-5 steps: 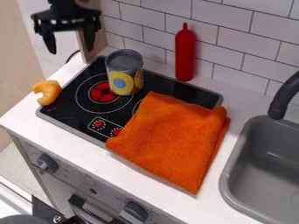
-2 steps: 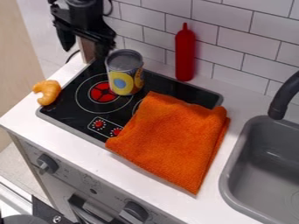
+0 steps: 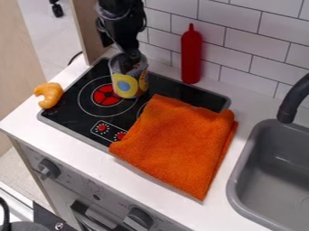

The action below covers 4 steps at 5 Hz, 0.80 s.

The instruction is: Move the can to the bottom left of the left burner

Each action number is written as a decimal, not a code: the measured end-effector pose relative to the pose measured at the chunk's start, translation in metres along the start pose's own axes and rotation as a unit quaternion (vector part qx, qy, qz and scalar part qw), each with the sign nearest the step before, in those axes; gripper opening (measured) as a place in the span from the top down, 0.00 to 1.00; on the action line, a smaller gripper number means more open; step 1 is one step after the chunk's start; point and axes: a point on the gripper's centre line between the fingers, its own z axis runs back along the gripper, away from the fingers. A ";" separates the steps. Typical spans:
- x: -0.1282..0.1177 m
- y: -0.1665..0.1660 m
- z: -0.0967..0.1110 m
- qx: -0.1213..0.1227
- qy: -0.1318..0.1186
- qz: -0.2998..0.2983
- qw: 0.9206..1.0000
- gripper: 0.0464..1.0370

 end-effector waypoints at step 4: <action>0.034 -0.034 -0.008 -0.161 -0.066 -0.153 0.973 0.04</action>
